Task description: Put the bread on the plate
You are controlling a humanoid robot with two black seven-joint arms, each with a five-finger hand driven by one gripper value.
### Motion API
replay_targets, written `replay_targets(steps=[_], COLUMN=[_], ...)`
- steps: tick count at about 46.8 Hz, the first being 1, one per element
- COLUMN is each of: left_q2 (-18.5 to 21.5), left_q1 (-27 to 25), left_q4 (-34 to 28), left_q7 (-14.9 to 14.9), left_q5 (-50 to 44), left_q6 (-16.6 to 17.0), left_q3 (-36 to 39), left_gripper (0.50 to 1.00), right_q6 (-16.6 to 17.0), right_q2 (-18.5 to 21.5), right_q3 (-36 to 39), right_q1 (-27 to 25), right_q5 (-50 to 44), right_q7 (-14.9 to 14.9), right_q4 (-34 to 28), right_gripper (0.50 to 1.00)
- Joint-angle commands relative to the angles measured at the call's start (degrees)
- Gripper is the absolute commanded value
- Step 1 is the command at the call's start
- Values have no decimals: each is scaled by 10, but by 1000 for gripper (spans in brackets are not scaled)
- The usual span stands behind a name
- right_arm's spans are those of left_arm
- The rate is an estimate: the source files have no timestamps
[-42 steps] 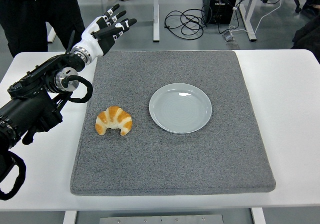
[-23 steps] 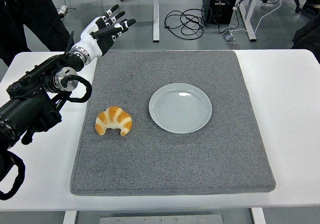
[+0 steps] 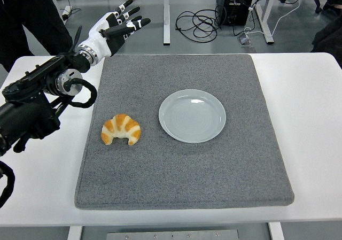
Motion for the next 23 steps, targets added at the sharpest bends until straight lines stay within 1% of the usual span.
replay_targets(steps=[1,4,7,13,16,23], left_q2=[30,54,75,108,125,164], left_q1=[1,1,1,-3,-3,-2], left_q4=[-68,-123,-166,-209,-225,-267], left_q7=[0,0,2,2,2,1], left_q5=[0,0,2,23,61,191], left_q6=[35,62,80,84,84,94], left_q3=[21,26,26,47,55,56], left_gripper=[980,980,980,980,980,980], right_q6=[-1,0,0,0,0,0], right_q2=[0,0,0,0,0,0], right_q3=[0,0,0,0,0,0], right_q1=[0,0,0,0,0,0], right_q5=[0,0,0,0,0,0], right_q7=[0,0,0,0,0,0], right_q4=[0,0,0,0,0,0], right_gripper=[1000,1000,1000,1000,1000,1000])
